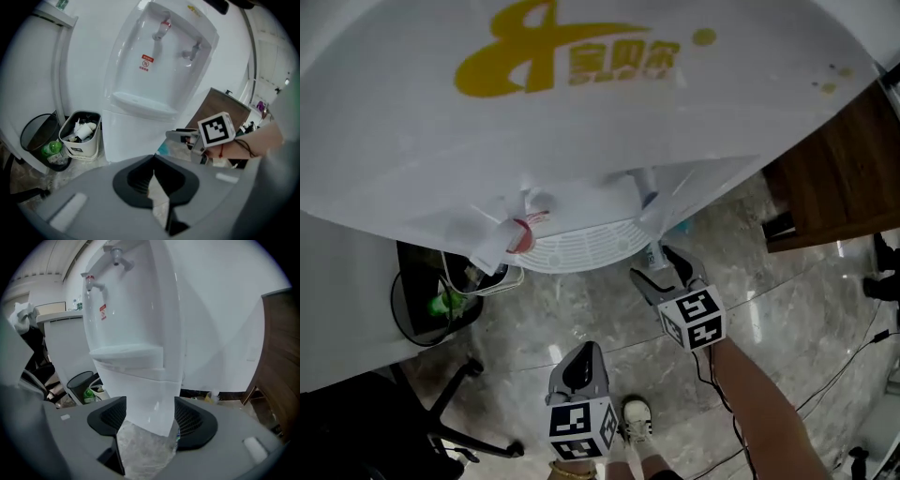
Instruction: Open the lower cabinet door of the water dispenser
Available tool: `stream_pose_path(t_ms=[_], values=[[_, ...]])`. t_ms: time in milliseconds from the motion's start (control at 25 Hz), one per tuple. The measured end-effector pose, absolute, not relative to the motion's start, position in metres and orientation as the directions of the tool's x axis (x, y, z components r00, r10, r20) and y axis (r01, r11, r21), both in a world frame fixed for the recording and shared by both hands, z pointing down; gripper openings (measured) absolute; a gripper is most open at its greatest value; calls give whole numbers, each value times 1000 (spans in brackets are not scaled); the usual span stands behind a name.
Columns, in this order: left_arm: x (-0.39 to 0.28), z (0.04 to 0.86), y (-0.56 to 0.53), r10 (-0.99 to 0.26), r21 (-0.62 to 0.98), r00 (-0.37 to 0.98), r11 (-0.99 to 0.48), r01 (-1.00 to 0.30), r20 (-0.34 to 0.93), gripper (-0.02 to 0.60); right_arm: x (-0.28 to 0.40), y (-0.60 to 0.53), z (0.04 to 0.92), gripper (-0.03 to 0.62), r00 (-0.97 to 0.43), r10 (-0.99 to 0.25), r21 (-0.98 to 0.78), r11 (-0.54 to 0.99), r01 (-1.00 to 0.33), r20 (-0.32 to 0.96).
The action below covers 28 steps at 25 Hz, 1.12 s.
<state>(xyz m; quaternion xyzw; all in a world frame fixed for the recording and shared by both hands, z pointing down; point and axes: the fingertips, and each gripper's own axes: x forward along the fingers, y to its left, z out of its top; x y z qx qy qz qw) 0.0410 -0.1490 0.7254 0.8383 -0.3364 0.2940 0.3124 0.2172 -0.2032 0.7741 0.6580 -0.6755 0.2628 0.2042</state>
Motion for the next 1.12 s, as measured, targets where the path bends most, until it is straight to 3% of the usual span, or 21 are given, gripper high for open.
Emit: stream_pose_path(t_ms=[120,400,600,840,1120], values=[[38,730,-149,-375,328,601,-578,-747,706,6,232,-221,782,354,-43,-774,-42,21,-999,631],[35,732,-144,-365,340,596,-563,-753,715,6,239,-239,786,356,-31,-742,31,70,-997,669],[34,731,-143,-369,353,597,-547,-759,712,6,243,-232,785,261,27,-731,70,28,-997,682],[35,725,-139,-374,364,605,-541,-758,703,6,214,-186,783,242,-14,-753,4,23,-1000,658],[16,714,-128,-403,346,613,-561,-752,680,6,126,-107,776,222,-79,-768,-136,-11,-991,636]])
